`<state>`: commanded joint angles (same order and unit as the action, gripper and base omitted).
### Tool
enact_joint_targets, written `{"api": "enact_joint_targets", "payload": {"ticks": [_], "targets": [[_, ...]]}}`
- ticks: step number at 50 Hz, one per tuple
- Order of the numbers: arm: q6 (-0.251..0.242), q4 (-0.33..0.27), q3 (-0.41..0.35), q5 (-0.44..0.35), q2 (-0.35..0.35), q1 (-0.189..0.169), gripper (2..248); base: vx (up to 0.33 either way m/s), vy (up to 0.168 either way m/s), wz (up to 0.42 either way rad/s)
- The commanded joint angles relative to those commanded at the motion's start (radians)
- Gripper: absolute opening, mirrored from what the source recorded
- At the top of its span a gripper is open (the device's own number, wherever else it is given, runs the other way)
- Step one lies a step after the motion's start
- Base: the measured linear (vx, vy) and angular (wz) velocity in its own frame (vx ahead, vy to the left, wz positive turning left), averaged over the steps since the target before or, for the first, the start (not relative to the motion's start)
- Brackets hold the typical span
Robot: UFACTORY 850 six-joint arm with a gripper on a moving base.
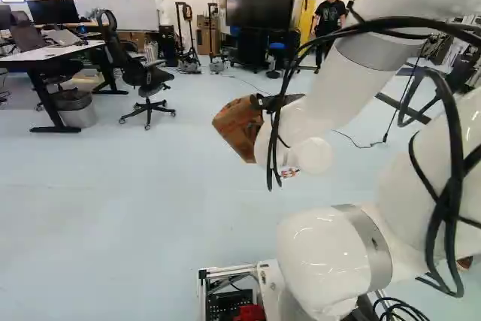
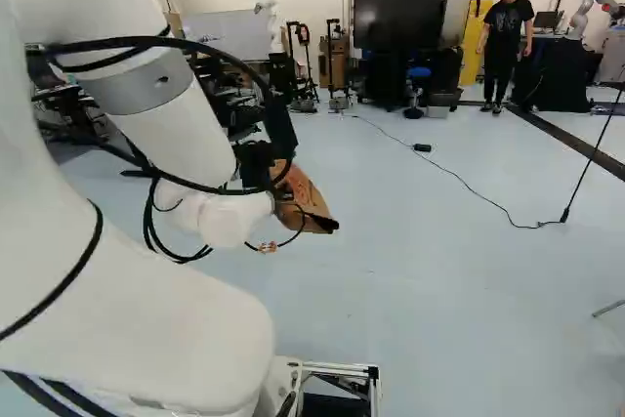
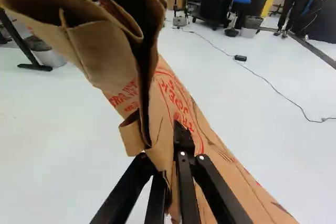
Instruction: Pick up the grocery bag from the ground
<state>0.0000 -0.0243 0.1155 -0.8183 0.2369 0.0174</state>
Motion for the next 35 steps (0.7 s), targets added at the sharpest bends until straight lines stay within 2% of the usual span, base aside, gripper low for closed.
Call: {"api": "enact_joint_targets", "payload": {"ticks": [17,35], "targets": [[0.000,0.019,-0.022,-0.043,0.033,-0.014,21,0.000,0.000,0.000],[0.000,0.024,-0.028,-0.054,0.042,-0.017,21,0.000,0.000,0.000]]}}
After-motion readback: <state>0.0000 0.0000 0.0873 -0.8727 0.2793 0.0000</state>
